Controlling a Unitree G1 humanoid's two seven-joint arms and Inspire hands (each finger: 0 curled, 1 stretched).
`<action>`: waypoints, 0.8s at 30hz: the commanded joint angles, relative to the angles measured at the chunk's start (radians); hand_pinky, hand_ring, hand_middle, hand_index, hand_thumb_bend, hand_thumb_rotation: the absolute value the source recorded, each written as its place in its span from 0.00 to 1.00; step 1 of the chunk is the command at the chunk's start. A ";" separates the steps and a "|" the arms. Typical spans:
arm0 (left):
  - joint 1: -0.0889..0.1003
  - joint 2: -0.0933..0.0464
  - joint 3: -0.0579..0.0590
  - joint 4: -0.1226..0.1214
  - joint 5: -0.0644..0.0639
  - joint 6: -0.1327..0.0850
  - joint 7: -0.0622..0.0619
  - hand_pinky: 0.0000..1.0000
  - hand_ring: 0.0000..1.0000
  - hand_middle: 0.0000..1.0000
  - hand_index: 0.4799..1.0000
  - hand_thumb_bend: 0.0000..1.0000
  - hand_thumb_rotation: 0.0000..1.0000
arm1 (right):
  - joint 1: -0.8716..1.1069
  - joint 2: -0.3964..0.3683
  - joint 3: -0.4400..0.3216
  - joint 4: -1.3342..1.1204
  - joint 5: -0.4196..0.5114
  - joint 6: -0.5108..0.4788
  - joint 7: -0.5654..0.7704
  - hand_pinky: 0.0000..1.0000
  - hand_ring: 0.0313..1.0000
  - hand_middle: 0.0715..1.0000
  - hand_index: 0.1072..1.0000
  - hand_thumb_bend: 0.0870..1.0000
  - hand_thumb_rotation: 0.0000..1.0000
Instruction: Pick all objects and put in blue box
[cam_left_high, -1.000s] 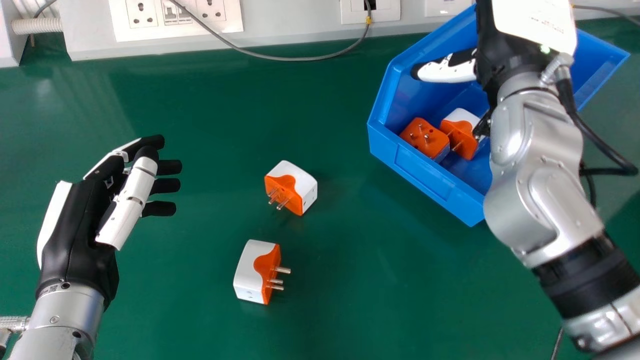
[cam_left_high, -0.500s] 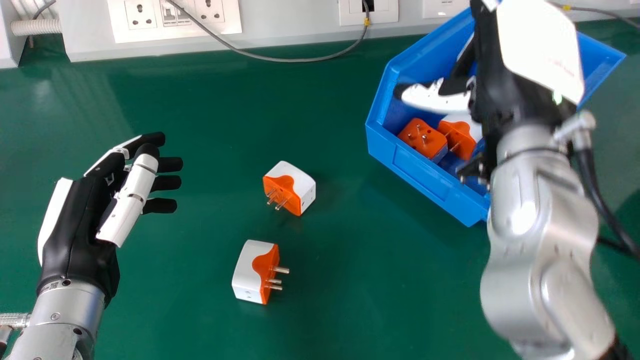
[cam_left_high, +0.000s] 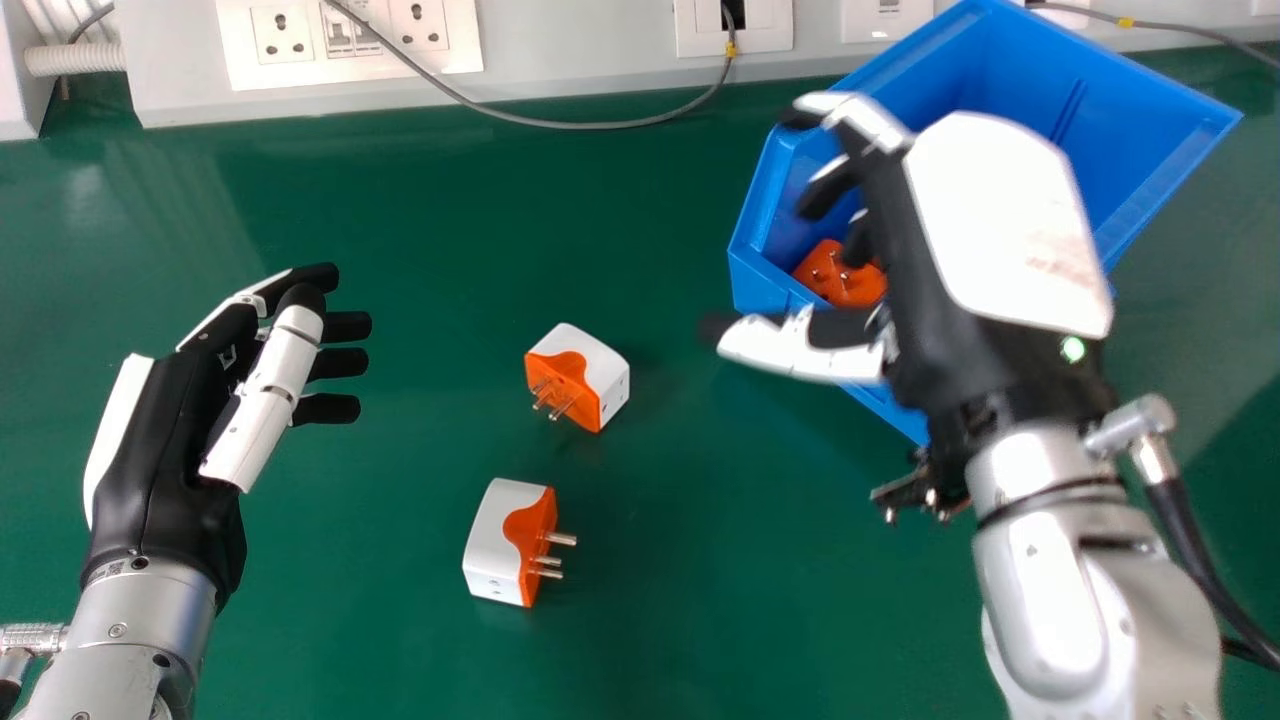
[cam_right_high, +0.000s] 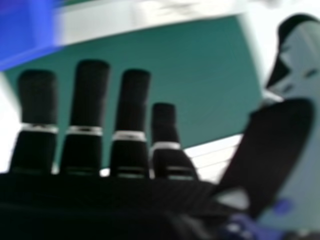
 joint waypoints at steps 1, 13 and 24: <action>-0.001 0.001 -0.002 -0.027 0.007 -0.010 0.006 0.62 0.72 0.72 0.60 0.27 0.71 | 0.023 -0.028 -0.030 0.000 0.031 -0.095 -0.038 0.51 0.61 0.68 0.74 0.52 0.34; 0.005 -0.005 -0.011 -0.038 0.007 -0.006 0.008 0.62 0.72 0.73 0.60 0.27 0.72 | 0.069 -0.093 -0.049 0.065 0.053 -0.329 -0.019 0.60 0.74 0.77 0.76 0.50 0.30; 0.001 0.000 -0.003 -0.017 0.002 -0.018 0.001 0.63 0.73 0.73 0.61 0.27 0.73 | -0.136 -0.112 -0.037 0.307 0.085 -0.483 0.042 0.66 0.80 0.81 0.78 0.46 0.28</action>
